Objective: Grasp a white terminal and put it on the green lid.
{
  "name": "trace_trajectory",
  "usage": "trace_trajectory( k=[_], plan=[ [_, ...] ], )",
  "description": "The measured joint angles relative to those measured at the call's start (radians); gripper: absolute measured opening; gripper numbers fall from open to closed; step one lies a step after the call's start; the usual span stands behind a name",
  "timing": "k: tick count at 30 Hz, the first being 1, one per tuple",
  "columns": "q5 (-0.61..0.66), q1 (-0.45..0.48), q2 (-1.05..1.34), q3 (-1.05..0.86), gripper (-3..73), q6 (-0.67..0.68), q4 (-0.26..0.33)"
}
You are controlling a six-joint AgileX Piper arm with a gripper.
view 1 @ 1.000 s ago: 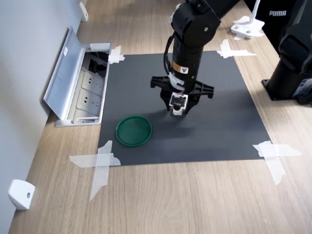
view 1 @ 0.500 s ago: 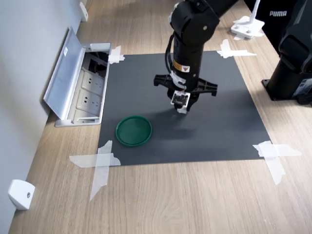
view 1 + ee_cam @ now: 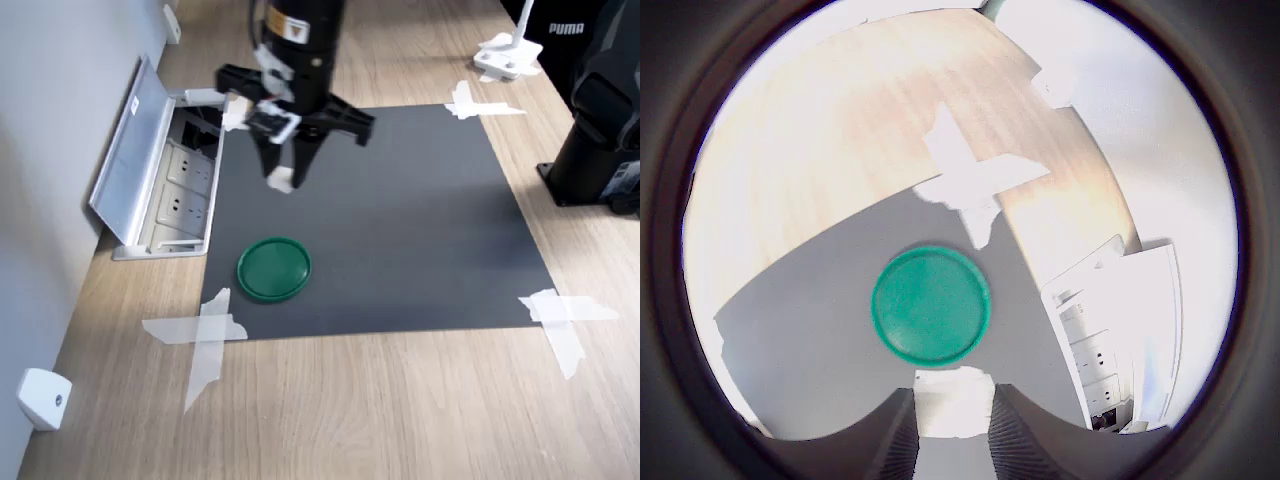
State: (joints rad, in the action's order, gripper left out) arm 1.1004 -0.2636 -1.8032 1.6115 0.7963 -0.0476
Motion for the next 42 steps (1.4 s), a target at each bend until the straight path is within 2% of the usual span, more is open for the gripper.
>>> trace_trajectory(
  k=[4, 12, 16, 24, 30, 32, 39, 42],
  plan=[
    [0.007, 0.0, -0.084, 0.061, 26.7, -0.035, 0.015],
    [0.007, -0.01, -0.206, 0.065, 26.7, -0.057, 0.076],
    [0.007, -0.032, -0.233, 0.065, 26.7, -0.069, 0.076],
    [0.007, -0.056, -0.255, 0.065, 26.7, -0.078, 0.024],
    [0.012, -0.056, -0.255, 0.065, 27.3, -0.067, 0.013],
    [0.014, -0.056, -0.255, 0.065, 31.2, -0.067, 0.012],
    [0.014, -0.056, -0.255, 0.065, 56.0, -0.09, -0.024],
    [0.019, -0.056, -0.254, 0.065, 61.6, -0.099, -0.031]
  ],
)
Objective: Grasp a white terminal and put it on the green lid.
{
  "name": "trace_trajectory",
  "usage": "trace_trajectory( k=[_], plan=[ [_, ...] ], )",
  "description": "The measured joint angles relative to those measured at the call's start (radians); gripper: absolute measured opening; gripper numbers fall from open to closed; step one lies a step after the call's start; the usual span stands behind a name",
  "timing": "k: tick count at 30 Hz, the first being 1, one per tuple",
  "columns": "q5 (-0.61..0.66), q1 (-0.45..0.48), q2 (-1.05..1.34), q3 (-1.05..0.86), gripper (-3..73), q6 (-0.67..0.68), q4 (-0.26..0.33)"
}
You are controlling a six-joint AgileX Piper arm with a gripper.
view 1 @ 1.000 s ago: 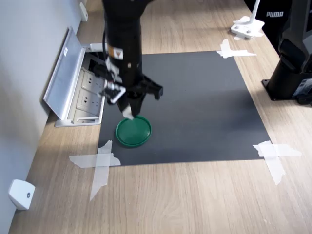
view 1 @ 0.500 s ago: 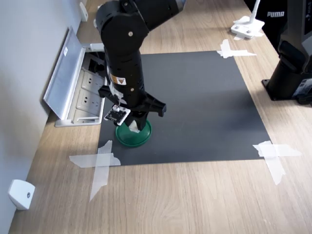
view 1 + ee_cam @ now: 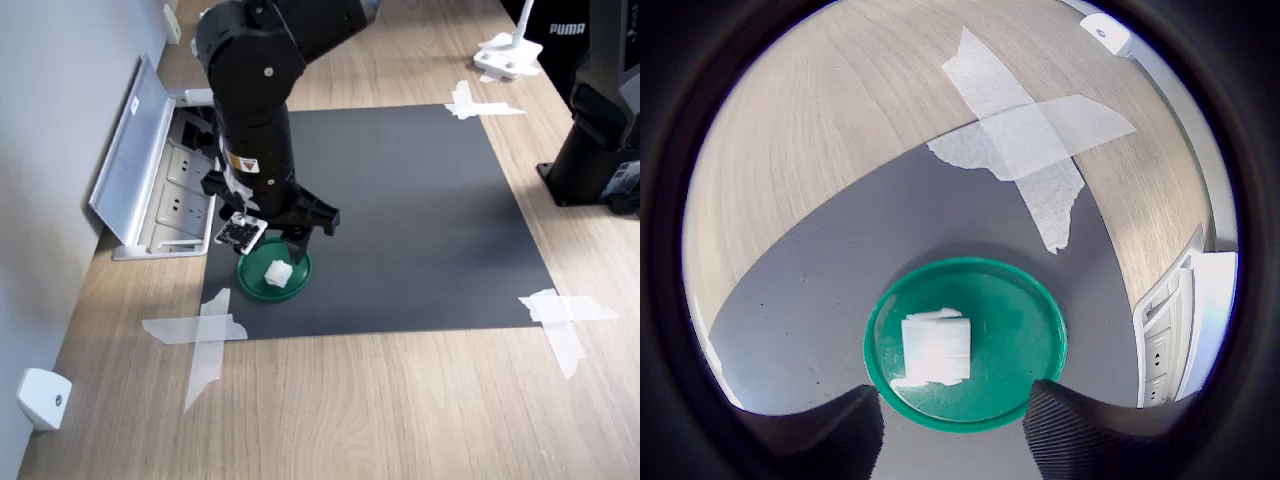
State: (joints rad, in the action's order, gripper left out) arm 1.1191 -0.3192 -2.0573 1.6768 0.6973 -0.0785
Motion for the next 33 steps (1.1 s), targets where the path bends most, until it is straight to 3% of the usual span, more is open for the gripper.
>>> trace_trajectory(
  k=[5, 9, 12, 17, 20, 24, 29, 33],
  plan=[
    [0.0, 0.0, 0.038, 0.0, 62.2, -0.07, 0.014],
    [-0.036, 0.0, 0.135, -0.023, 56.5, -0.112, 0.02],
    [-0.097, 0.0, 0.251, -0.104, 43.9, -0.13, 0.02],
    [-0.217, 0.0, 0.47, -0.319, 11.9, -0.224, 0.015],
    [-0.269, 0.0, 0.606, -0.446, 2.3, -0.308, -0.018],
    [-0.317, 0.0, 0.81, -0.606, -0.2, -0.424, -0.052],
    [-0.402, 0.001, 1.037, -0.776, -0.5, -0.577, -0.054],
    [-0.514, 0.057, 1.195, -0.909, -0.5, -0.666, -0.036]
  ],
)
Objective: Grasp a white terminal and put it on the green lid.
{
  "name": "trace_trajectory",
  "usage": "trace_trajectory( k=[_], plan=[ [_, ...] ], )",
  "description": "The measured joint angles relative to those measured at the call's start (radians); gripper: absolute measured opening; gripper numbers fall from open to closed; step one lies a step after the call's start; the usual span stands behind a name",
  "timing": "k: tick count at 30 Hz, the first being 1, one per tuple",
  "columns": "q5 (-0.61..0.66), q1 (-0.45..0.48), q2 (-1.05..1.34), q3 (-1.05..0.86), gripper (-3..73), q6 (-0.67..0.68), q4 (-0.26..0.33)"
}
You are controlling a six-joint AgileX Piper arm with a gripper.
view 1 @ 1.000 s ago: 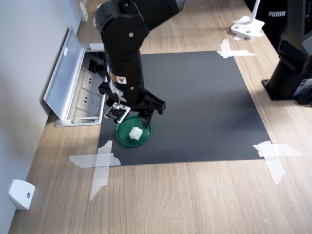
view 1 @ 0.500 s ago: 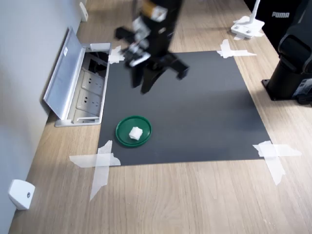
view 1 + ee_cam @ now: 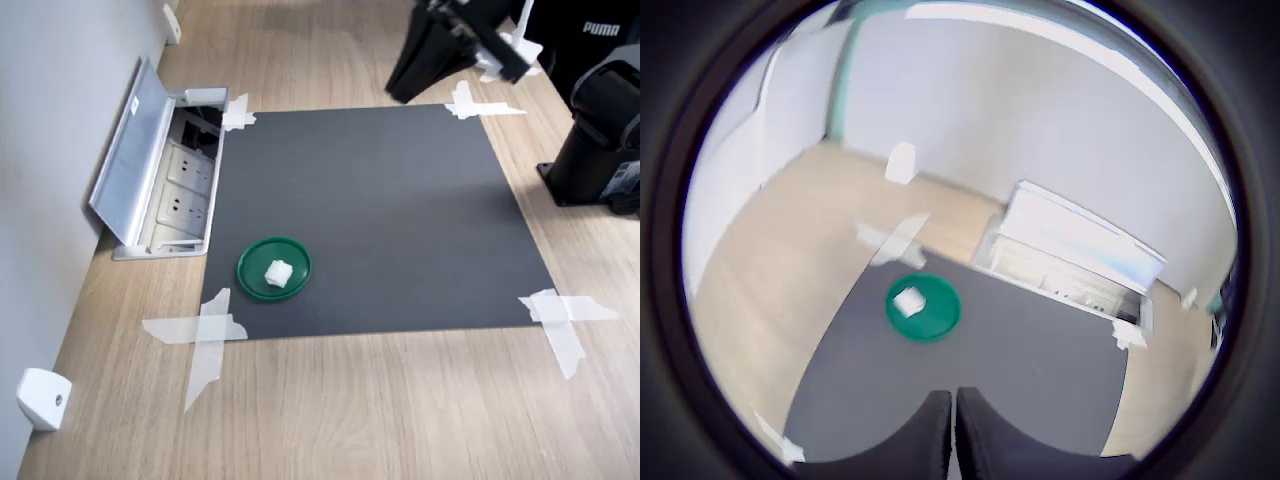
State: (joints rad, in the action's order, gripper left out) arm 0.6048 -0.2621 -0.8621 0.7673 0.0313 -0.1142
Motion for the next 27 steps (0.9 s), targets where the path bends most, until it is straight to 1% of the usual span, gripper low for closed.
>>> trace_trajectory(
  k=[3, 5, 11, 17, 22, 27],
  plan=[
    [-0.074, 0.082, 0.127, -0.105, -0.6, -0.031, 0.018],
    [-0.096, 0.125, 0.21, -0.168, -0.6, -0.031, 0.03],
    [-0.09, 0.226, 0.504, -0.309, -0.6, -0.039, 0.078],
    [-0.09, 0.302, 0.671, -0.448, -0.7, -0.039, 0.098],
    [-0.069, 0.333, 0.8, -0.565, -0.7, -0.039, 0.105],
    [-0.068, 0.335, 0.871, -0.587, -0.7, -0.041, 0.107]
  ],
)
